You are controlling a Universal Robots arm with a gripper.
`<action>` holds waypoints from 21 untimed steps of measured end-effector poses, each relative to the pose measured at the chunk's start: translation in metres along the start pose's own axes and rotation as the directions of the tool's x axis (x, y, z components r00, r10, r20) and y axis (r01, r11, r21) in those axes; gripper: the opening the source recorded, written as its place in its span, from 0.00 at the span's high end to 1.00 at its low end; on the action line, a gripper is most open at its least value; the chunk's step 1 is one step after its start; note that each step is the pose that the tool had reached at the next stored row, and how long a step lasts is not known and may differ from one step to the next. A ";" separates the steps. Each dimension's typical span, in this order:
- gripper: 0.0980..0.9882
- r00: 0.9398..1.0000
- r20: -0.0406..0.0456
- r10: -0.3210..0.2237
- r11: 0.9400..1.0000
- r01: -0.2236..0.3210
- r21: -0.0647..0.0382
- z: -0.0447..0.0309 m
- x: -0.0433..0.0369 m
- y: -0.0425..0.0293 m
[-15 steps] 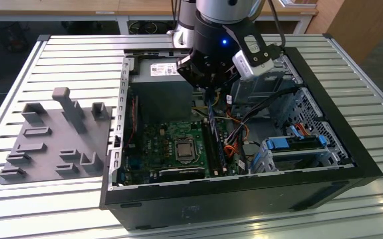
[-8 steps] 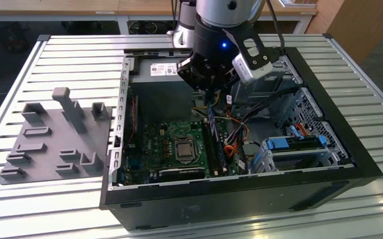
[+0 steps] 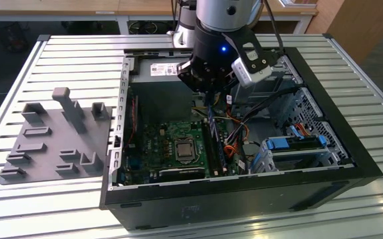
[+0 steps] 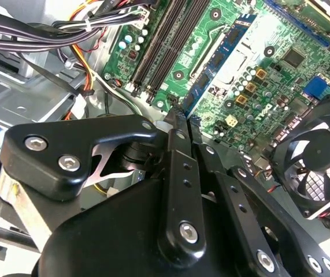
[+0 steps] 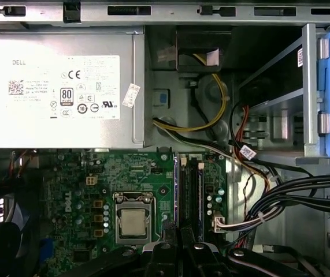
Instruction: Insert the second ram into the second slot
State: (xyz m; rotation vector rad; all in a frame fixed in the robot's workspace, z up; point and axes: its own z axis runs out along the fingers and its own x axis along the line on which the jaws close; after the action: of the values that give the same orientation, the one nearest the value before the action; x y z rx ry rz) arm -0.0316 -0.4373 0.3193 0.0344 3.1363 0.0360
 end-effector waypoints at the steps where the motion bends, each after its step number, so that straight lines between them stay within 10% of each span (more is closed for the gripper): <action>1: 0.96 1.000 0.000 0.000 1.000 0.000 0.000 0.0008 0.0000 0.0000; 21: 0.96 1.000 0.000 0.000 1.000 0.000 0.000 0.0126 -0.0022 -0.0002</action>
State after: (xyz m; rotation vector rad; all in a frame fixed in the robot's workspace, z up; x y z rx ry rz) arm -0.0294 -0.4373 0.3067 0.0344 3.1367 0.0359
